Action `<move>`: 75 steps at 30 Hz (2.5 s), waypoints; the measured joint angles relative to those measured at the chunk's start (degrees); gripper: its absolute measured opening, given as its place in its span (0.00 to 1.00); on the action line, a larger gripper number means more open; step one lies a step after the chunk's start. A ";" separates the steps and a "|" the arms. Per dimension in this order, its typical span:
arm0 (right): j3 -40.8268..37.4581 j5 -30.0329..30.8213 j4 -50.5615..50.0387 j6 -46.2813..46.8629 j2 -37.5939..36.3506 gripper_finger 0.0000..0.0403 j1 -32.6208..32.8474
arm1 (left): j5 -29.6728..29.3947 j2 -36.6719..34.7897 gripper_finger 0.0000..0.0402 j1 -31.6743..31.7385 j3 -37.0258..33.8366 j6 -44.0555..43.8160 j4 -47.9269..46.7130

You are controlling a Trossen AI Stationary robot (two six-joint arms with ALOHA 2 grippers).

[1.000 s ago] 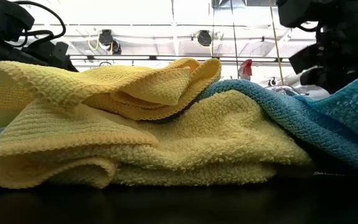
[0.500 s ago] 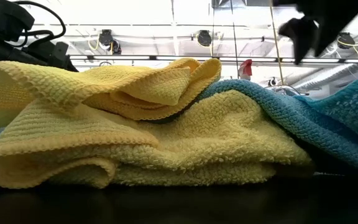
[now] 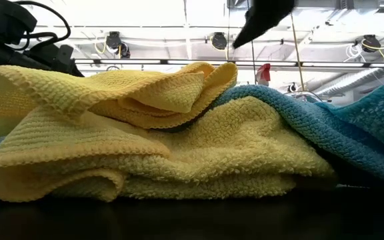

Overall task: Sort microfiber towel by color & place in baskets
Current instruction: Put the yellow towel into the bottom transparent bin

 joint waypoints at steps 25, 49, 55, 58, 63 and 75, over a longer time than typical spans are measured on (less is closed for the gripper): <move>-0.04 -5.99 21.55 15.75 33.06 0.62 -23.16 | 0.00 0.01 0.74 0.00 0.00 0.00 0.00; -0.05 -14.23 19.77 14.56 36.66 0.02 -23.09 | -0.01 0.01 0.74 -0.02 0.00 0.00 0.00; -0.18 -12.86 17.54 12.31 30.25 0.00 -20.89 | 0.00 0.00 0.74 -0.02 0.01 0.00 0.00; -0.16 -10.53 15.73 10.64 26.14 0.00 -19.18 | 0.00 0.02 0.74 0.00 0.00 0.00 0.00; -0.07 -8.37 13.39 8.76 17.49 0.00 -15.68 | 0.00 0.02 0.74 -0.01 0.00 0.00 0.01; -0.07 -8.54 6.47 4.88 -1.84 0.00 -3.78 | -0.01 0.00 0.74 -0.01 0.00 0.01 0.00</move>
